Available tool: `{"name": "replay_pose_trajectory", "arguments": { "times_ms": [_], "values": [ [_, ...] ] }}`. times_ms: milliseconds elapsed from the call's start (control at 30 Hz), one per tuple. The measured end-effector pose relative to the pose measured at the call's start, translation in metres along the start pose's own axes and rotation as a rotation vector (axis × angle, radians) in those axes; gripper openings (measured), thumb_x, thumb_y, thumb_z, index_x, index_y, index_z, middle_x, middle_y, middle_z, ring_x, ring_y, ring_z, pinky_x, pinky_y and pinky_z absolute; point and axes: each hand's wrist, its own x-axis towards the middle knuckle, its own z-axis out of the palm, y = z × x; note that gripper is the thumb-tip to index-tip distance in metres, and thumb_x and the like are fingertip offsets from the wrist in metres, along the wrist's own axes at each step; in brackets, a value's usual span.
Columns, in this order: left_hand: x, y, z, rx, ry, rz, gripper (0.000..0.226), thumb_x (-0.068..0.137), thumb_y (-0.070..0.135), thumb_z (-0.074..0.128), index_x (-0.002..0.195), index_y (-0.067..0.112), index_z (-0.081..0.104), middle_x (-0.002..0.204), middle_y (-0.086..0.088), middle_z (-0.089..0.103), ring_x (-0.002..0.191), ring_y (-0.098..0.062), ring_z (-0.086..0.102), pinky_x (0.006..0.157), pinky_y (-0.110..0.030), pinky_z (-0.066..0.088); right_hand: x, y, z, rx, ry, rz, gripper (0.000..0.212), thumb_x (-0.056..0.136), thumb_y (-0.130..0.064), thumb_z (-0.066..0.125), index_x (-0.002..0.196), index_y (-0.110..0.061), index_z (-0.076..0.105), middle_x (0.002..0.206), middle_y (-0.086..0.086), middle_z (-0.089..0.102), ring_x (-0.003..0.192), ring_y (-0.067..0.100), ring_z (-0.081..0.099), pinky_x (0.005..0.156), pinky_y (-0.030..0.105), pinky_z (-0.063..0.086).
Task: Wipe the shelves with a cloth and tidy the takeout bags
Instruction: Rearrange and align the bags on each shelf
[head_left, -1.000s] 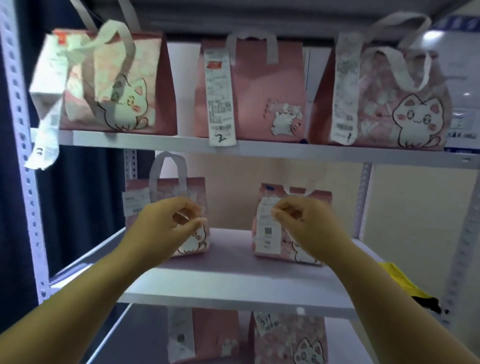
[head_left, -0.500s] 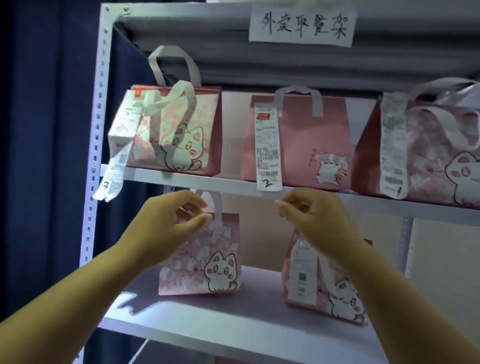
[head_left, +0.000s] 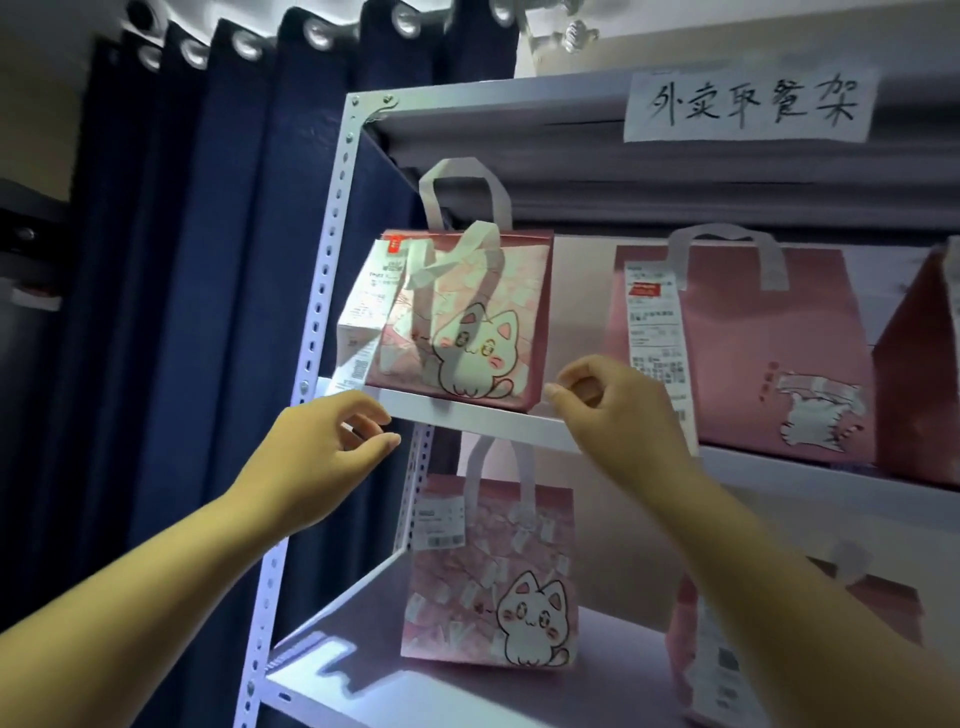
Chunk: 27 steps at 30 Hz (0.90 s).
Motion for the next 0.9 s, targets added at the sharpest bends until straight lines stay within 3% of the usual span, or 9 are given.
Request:
{"name": "replay_pose_trajectory", "arguments": {
  "times_ms": [133, 200, 367, 433, 533, 633, 767, 900],
  "values": [
    [0.033, -0.034, -0.011, 0.055, -0.010, 0.014, 0.012, 0.079, 0.038, 0.066, 0.089, 0.034, 0.060, 0.084, 0.014, 0.064, 0.075, 0.003, 0.061, 0.062, -0.015, 0.044, 0.036, -0.007, 0.034, -0.016, 0.045, 0.093, 0.030, 0.087, -0.035, 0.061, 0.108, -0.015, 0.057, 0.090, -0.005, 0.055, 0.076, 0.010, 0.052, 0.055, 0.016, 0.036],
    [0.052, -0.052, -0.016, 0.089, -0.016, 0.040, 0.020, 0.081, 0.038, 0.064, 0.098, 0.030, 0.060, 0.090, 0.014, 0.061, 0.080, 0.001, 0.059, 0.063, -0.013, 0.041, 0.053, -0.009, 0.050, -0.062, 0.067, 0.159, 0.036, 0.087, -0.038, 0.059, 0.113, -0.012, 0.054, 0.095, -0.004, 0.048, 0.078, 0.011, 0.047, 0.056, 0.020, 0.034],
    [0.103, -0.087, -0.022, 0.109, 0.016, 0.074, 0.034, 0.086, 0.034, 0.060, 0.118, 0.020, 0.055, 0.111, 0.001, 0.059, 0.094, -0.008, 0.054, 0.079, -0.024, 0.038, 0.084, -0.003, 0.078, -0.082, 0.070, 0.359, 0.040, 0.089, -0.043, 0.052, 0.110, -0.010, 0.054, 0.108, 0.005, 0.056, 0.089, 0.022, 0.057, 0.070, 0.034, 0.049],
    [0.118, -0.096, -0.021, 0.096, 0.013, 0.071, 0.040, 0.089, 0.032, 0.057, 0.125, 0.017, 0.051, 0.122, -0.003, 0.057, 0.103, -0.011, 0.053, 0.086, -0.026, 0.038, 0.089, 0.002, 0.085, -0.069, 0.069, 0.399, 0.031, 0.090, -0.038, 0.050, 0.103, -0.011, 0.057, 0.104, 0.005, 0.061, 0.084, 0.022, 0.059, 0.066, 0.033, 0.049],
    [0.133, -0.103, -0.013, 0.088, -0.008, 0.068, 0.048, 0.091, 0.032, 0.054, 0.134, 0.013, 0.044, 0.132, -0.007, 0.052, 0.115, -0.018, 0.051, 0.093, -0.030, 0.038, 0.092, 0.009, 0.089, -0.070, 0.087, 0.427, 0.012, 0.092, -0.028, 0.051, 0.087, -0.017, 0.052, 0.086, -0.003, 0.058, 0.067, 0.008, 0.051, 0.050, 0.024, 0.033],
    [0.143, -0.104, -0.005, 0.077, -0.033, 0.051, 0.053, 0.093, 0.034, 0.050, 0.139, 0.010, 0.038, 0.138, -0.010, 0.047, 0.122, -0.022, 0.048, 0.100, -0.037, 0.039, 0.092, 0.010, 0.086, -0.069, 0.122, 0.445, 0.012, 0.093, -0.025, 0.052, 0.083, -0.017, 0.050, 0.077, -0.007, 0.054, 0.064, 0.006, 0.049, 0.048, 0.023, 0.030],
    [0.148, -0.098, 0.003, 0.005, -0.073, 0.046, 0.043, 0.095, 0.036, 0.043, 0.133, 0.015, 0.046, 0.129, -0.005, 0.056, 0.111, -0.020, 0.054, 0.091, -0.037, 0.045, 0.083, 0.008, 0.075, -0.071, 0.155, 0.443, 0.015, 0.093, -0.026, 0.052, 0.081, -0.017, 0.052, 0.076, -0.006, 0.056, 0.063, 0.009, 0.052, 0.047, 0.024, 0.032],
    [0.141, -0.085, 0.005, -0.150, -0.067, 0.064, 0.031, 0.095, 0.034, 0.044, 0.125, 0.028, 0.052, 0.116, 0.006, 0.062, 0.096, -0.012, 0.054, 0.077, -0.030, 0.041, 0.071, 0.002, 0.058, -0.061, 0.204, 0.418, 0.016, 0.093, -0.026, 0.052, 0.083, -0.013, 0.055, 0.073, -0.004, 0.056, 0.062, 0.009, 0.051, 0.049, 0.024, 0.034]
  ]
}}
